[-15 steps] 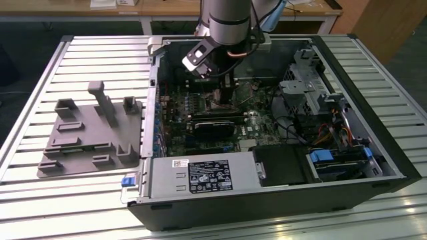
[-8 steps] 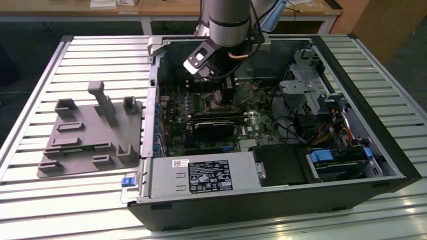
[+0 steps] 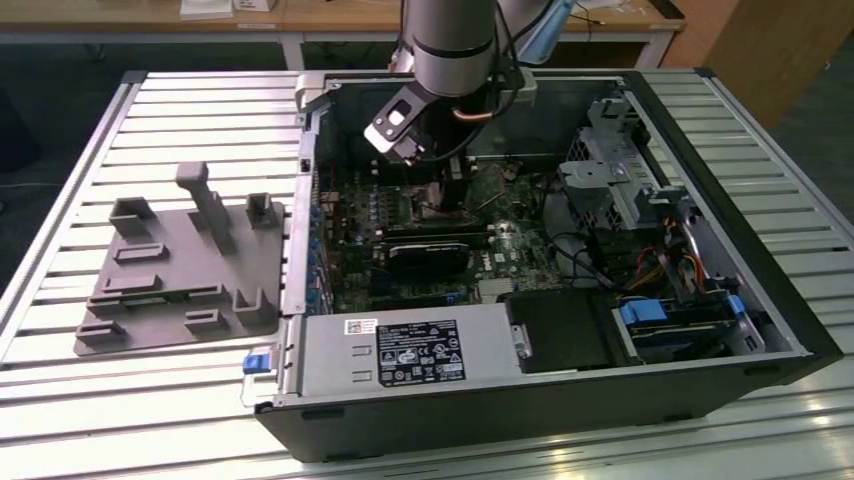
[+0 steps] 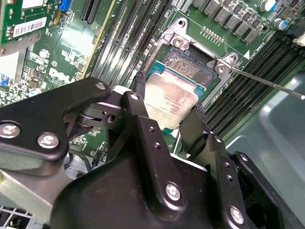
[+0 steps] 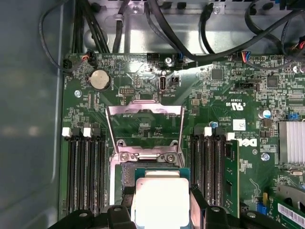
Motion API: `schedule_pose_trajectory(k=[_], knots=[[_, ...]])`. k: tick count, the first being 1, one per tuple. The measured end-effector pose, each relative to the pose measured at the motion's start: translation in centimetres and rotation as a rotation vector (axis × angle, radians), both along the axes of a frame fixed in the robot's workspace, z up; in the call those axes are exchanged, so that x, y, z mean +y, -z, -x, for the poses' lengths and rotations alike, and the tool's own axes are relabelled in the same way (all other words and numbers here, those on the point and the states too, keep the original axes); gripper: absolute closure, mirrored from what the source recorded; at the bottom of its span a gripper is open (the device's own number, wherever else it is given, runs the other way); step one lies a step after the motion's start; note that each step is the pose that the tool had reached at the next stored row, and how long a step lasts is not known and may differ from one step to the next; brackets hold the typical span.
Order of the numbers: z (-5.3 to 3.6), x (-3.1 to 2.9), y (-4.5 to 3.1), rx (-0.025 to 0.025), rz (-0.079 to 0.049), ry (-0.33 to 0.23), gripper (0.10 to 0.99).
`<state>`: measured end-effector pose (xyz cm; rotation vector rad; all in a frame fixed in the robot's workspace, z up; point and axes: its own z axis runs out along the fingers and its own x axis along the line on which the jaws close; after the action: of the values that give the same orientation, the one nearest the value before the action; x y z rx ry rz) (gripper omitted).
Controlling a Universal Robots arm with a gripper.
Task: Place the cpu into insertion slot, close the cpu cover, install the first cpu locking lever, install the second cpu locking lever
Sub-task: 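Place the cpu into insertion slot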
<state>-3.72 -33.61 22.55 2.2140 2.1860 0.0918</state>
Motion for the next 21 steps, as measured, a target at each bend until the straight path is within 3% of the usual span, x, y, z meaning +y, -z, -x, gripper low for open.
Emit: schedule_pose_trajectory(k=[21], knots=[[0.45, 0.87, 1.08, 0.0001, 0.0, 0.001, 0.553]])
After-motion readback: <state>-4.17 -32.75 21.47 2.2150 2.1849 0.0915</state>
